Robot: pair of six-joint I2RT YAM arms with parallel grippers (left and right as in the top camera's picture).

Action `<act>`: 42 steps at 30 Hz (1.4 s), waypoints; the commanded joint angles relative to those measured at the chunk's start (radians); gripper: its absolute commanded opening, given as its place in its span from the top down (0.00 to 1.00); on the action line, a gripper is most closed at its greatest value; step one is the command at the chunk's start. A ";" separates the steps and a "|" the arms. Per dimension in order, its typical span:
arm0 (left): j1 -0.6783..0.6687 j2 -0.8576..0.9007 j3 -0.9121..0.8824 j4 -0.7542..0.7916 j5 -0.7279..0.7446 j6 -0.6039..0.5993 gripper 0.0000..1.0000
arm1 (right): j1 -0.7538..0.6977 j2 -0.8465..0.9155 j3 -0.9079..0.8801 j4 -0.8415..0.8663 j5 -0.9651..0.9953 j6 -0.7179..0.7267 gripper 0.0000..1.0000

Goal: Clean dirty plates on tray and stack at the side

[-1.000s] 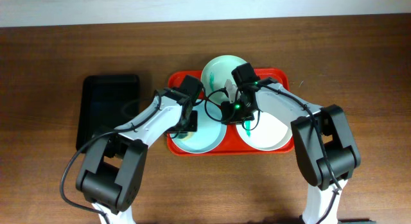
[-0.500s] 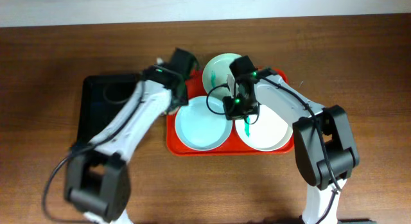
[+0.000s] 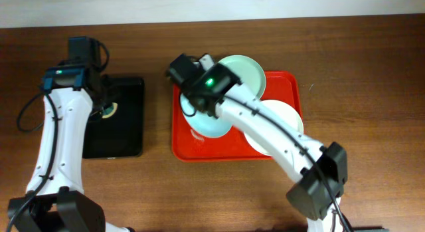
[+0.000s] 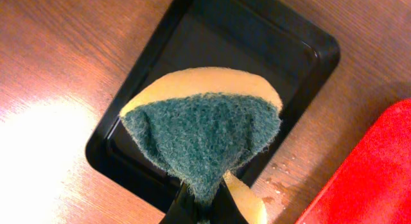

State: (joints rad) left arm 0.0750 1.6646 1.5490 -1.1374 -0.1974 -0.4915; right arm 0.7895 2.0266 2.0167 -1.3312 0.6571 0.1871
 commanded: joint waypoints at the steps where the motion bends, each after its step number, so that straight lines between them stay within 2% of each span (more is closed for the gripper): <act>1: 0.047 -0.004 -0.001 -0.001 0.037 -0.009 1.00 | 0.091 -0.027 0.034 -0.016 0.452 -0.029 0.96; 5: 0.051 -0.004 -0.001 -0.001 0.037 -0.009 1.00 | 0.167 -0.027 0.034 -0.015 0.698 -0.088 0.96; 8: 0.051 -0.004 -0.001 0.000 0.037 -0.009 1.00 | 0.196 -0.027 0.034 -0.015 0.811 -0.156 0.96; 14: 0.051 -0.004 -0.001 0.003 0.037 -0.009 1.00 | 0.205 -0.027 0.034 -0.016 0.936 -0.330 0.96; 17: 0.051 -0.004 -0.001 0.003 0.037 -0.009 1.00 | 0.205 -0.027 0.034 -0.016 0.918 -0.347 0.96; 19: 0.051 -0.004 -0.001 0.003 0.037 -0.009 1.00 | 0.200 -0.027 0.034 -0.016 0.778 -0.295 0.96; 22: 0.051 -0.004 -0.001 0.003 0.037 -0.009 1.00 | 0.128 -0.026 0.021 -0.010 0.304 -0.180 0.96; 25: 0.051 -0.004 -0.001 0.003 0.037 -0.009 1.00 | -0.032 -0.021 -0.047 0.074 -0.172 -0.179 0.96; 27: 0.051 -0.004 -0.001 0.003 0.037 -0.009 1.00 | -0.175 -0.021 -0.094 0.113 -0.524 -0.229 0.96; 29: 0.051 -0.004 -0.001 0.003 0.037 -0.009 1.00 | -0.321 -0.019 -0.106 0.117 -0.795 -0.269 0.96; 34: 0.051 -0.004 -0.001 0.003 0.037 -0.009 1.00 | -0.643 -0.014 -0.106 0.107 -1.133 -0.269 0.96; 37: 0.051 -0.004 -0.001 0.003 0.037 -0.009 1.00 | -0.849 -0.005 -0.124 0.095 -1.151 -0.284 0.96; 42: 0.051 -0.004 -0.001 0.003 0.038 -0.009 1.00 | -1.075 -0.005 -0.216 0.184 -1.143 -0.301 0.96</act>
State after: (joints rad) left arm 0.1238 1.6646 1.5486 -1.1362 -0.1638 -0.4915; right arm -0.1730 2.0270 1.8645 -1.1904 -0.4210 -0.1013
